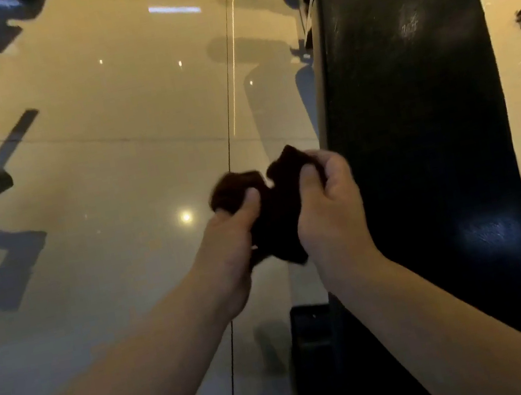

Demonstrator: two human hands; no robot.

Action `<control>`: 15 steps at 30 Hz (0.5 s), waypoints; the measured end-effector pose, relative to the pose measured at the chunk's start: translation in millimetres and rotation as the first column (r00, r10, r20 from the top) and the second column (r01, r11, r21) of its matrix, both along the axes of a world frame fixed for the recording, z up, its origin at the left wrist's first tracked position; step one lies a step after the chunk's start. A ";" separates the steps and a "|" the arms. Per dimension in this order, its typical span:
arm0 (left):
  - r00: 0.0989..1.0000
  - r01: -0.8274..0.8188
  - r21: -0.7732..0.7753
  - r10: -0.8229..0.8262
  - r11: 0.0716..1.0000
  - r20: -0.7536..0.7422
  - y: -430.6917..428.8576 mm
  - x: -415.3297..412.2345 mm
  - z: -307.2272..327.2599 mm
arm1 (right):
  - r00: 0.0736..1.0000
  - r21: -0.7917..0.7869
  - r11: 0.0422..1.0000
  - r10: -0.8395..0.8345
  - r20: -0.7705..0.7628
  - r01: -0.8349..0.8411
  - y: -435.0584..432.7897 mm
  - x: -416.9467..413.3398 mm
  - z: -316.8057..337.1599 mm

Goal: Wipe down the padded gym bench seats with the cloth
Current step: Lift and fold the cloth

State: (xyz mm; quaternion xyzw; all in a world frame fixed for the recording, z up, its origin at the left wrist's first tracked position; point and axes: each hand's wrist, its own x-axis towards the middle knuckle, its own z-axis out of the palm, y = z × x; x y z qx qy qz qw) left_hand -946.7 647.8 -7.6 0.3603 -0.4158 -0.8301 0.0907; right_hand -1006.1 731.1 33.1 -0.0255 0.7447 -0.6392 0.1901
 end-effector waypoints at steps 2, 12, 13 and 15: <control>0.995 -0.101 0.029 0.100 0.995 0.012 -1.8 19.2 21.7 | 0.994 0.014 0.996 -0.088 0.058 0.087 10.0 10.2 19.4; 0.991 -0.079 0.029 0.076 0.996 0.109 -16.9 143.4 213.5 | 0.815 -0.114 0.968 -0.120 0.567 0.221 24.3 80.7 205.5; 0.991 -0.092 0.036 0.088 0.995 0.103 -21.2 154.7 237.5 | 0.805 -0.129 0.964 -0.115 0.582 0.231 21.8 86.7 228.4; 0.988 -0.135 0.038 0.132 0.990 0.084 -29.1 173.6 289.2 | 0.780 -0.154 0.948 -0.129 0.613 0.277 14.2 101.0 277.2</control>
